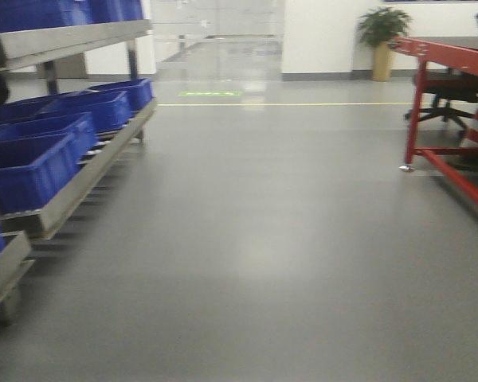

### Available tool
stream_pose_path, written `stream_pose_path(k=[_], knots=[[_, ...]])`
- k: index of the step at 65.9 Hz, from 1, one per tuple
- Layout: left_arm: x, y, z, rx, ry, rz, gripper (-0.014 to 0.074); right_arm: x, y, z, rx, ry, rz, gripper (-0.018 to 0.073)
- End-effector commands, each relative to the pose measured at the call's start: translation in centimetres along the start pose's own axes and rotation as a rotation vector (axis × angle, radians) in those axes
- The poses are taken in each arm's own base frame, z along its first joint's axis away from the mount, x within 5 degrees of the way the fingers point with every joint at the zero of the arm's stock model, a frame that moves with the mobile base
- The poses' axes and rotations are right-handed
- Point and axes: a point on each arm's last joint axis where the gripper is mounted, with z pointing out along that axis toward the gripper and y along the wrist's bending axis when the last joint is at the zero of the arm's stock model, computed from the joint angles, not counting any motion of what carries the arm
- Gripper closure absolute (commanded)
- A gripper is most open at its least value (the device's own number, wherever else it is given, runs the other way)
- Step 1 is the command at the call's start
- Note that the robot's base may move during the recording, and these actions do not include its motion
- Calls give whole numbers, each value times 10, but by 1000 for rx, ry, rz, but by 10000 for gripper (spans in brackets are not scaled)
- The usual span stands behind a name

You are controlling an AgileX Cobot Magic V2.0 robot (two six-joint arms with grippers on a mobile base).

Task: Move two blue bins to right shelf middle
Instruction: 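Turn the base away from the shelf while holding the bin in both grippers, then drive along the aisle toward the other bin shelf, bin held in both grippers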

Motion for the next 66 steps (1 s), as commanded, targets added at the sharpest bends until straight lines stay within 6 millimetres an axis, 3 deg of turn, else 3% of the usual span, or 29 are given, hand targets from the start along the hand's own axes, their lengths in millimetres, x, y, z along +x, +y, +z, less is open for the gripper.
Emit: stream_pose_path(k=[1,66], knots=[[-4,-8,-11,74,-51,0,707,-9,4,-10,-34,-92,2,713],[-4,-8,-11,74,-51,0,707,-9,4,-10,-34,-92,2,713]])
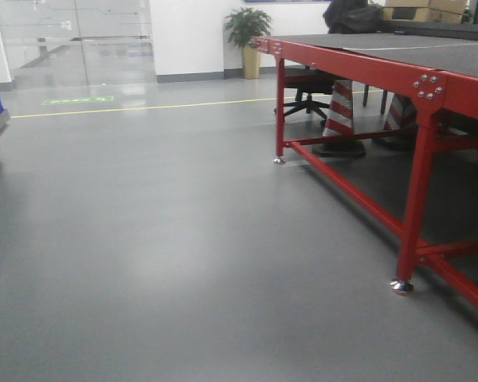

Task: Move two blue bins to right shelf middle
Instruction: 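Drive along the aisle toward the other bin shelf, bin held in both grippers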

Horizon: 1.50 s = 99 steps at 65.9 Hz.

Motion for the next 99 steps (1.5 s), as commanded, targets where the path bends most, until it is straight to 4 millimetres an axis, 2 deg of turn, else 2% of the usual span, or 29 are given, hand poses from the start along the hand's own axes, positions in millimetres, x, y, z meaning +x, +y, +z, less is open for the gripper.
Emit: stream_pose_path(k=[1,99], knots=[[-4,-8,-11,74,-51,0,707,-9,4,-10,-34,-92,2,713],[-4,-8,-10,73,-49,0,707,-9,4,-10,-34,-92,2,713]])
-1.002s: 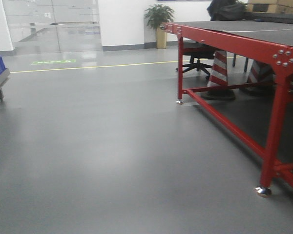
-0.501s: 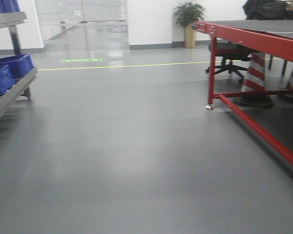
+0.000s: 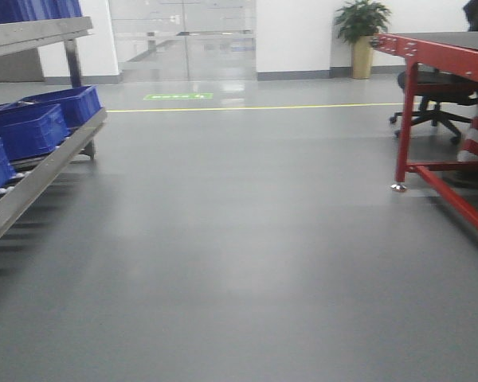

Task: Move two blue bins to right shelf middle
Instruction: 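Drive along the aisle toward the other bin shelf, bin held in both grippers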

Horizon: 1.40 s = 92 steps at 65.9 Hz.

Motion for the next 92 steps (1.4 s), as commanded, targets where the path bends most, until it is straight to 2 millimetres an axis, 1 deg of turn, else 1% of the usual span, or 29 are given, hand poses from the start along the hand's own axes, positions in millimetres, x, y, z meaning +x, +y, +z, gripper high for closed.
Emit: stream_pose_path(k=[1,22,92], knots=[[-4,-8,-10,72,-50,0,707,-9,3,-9,-33,-88,2,713],[-4,-9,-5,69,-39,2,707,-9,3,-9,-33,-88,2,713],[-4,-7,-5,55,-45,5,707,-9,3,-9,-33,-88,2,713]])
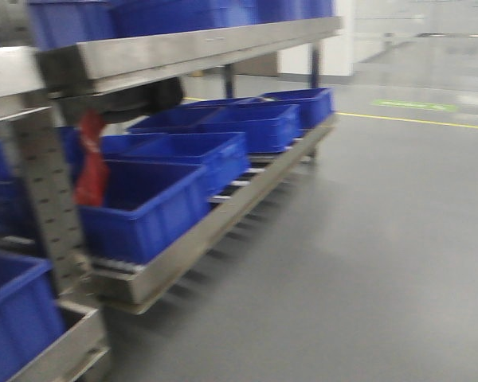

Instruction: Move two blue bins to right shelf middle

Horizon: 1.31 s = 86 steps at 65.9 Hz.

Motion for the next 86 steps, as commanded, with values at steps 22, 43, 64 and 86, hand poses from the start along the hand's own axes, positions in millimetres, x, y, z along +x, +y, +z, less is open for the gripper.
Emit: stream_pose_path(k=[22,43,64,86], knots=[[-5,-6,-9,55,-51,5,707,-9,4,-9,-41,-87,5,713],[-5,-6,-9,55,-51,5,707,-9,4,-9,-41,-87,5,713],[-5,-6,-9,55,-51,5,707,-9,4,-9,-41,-89,5,713],[-5,-6,-9,55,-51,5,707,-9,4,-9,-41,-89,5,713]])
